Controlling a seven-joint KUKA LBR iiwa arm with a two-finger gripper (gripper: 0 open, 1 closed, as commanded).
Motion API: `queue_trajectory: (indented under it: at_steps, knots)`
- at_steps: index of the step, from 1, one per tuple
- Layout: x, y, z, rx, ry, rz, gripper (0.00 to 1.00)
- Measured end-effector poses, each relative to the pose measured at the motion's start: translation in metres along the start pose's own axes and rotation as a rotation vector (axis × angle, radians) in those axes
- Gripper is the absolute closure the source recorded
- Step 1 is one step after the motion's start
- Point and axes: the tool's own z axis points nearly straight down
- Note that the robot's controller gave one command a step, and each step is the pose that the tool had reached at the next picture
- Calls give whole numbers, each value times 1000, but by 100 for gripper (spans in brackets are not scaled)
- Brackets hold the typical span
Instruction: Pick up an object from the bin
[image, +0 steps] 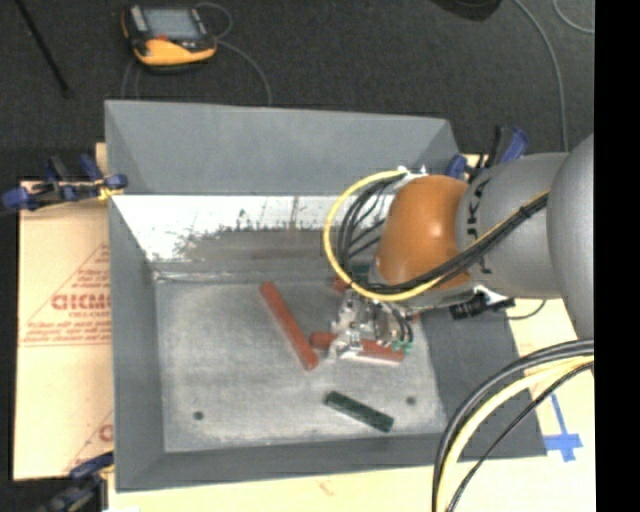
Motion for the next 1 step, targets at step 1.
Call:
queue_trajectory:
  at_steps: [1]
  knots:
    - [0,13,-191,6,6,4,100]
